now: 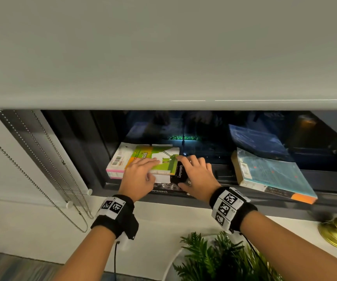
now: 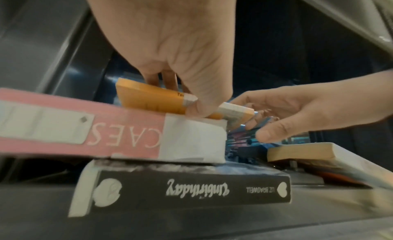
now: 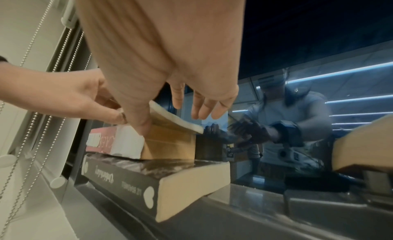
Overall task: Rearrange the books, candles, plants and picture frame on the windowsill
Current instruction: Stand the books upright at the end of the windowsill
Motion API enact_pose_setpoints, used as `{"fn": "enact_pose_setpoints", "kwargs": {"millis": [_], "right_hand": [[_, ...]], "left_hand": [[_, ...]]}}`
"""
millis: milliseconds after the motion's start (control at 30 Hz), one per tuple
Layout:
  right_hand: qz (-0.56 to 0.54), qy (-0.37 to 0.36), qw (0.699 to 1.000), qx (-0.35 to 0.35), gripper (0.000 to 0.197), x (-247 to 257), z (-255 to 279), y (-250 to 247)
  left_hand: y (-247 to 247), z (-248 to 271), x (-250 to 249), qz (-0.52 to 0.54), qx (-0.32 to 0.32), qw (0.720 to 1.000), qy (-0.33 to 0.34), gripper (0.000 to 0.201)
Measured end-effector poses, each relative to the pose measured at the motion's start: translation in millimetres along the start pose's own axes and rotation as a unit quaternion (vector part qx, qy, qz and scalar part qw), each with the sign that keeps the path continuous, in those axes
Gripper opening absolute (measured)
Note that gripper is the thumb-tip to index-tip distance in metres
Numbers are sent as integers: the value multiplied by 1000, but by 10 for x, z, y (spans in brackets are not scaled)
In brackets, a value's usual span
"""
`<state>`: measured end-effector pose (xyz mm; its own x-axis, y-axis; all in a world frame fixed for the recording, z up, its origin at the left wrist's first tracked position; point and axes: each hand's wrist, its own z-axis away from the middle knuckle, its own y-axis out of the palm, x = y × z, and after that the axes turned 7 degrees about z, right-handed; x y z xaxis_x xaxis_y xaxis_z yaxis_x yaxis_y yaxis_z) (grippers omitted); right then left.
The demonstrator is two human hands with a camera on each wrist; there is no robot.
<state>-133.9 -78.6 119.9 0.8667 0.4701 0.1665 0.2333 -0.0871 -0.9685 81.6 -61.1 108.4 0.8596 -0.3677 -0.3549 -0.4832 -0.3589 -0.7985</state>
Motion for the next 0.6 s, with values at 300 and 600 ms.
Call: {"fn": "enact_pose_setpoints", "kwargs": {"millis": [300, 600], "right_hand": [[58, -7, 986, -153, 31, -36, 68, -326], [153, 97, 939, -292, 45, -907, 461, -826]], "left_hand": [[-15, -237, -712, -6, -62, 983, 170, 31], [94, -402, -983, -6, -100, 990, 103, 45]]}}
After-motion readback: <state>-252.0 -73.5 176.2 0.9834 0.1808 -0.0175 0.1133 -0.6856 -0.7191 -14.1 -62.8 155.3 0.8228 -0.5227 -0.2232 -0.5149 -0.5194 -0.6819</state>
